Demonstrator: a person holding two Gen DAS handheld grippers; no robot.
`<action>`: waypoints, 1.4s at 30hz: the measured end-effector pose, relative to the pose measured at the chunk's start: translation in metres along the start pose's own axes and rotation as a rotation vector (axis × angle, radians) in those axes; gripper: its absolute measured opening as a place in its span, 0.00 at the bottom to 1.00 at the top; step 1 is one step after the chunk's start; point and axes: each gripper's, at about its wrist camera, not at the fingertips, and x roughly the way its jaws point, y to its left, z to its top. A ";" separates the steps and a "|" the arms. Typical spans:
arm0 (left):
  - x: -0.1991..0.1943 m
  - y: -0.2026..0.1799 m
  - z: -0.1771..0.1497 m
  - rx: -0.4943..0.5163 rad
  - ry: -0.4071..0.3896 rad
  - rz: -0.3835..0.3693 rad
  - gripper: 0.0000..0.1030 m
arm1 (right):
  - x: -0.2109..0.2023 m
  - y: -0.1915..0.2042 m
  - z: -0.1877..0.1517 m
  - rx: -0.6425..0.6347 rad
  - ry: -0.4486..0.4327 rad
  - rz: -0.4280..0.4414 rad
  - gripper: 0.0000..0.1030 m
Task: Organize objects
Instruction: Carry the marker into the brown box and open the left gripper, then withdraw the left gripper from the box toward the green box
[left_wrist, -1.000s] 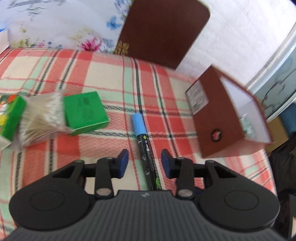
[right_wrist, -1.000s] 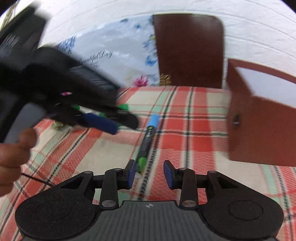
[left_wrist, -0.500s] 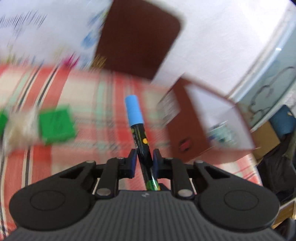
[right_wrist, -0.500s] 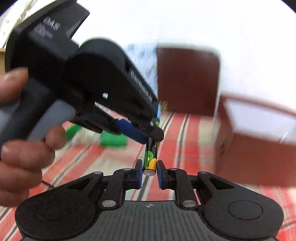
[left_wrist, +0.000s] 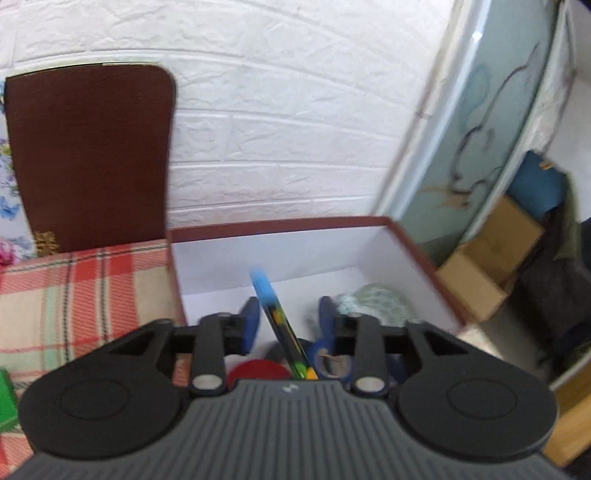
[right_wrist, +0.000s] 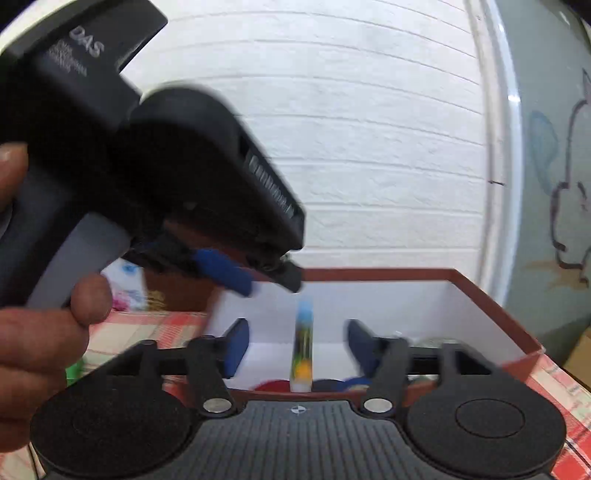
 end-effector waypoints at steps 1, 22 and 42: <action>0.005 0.000 -0.003 0.007 0.010 0.023 0.37 | 0.000 -0.007 -0.002 0.020 0.000 -0.001 0.58; -0.098 0.179 -0.157 -0.163 0.056 0.331 0.44 | -0.057 0.075 -0.067 -0.069 0.209 0.310 0.58; -0.138 0.274 -0.204 -0.265 -0.179 0.577 0.73 | 0.063 0.262 -0.056 -0.364 0.294 0.545 0.71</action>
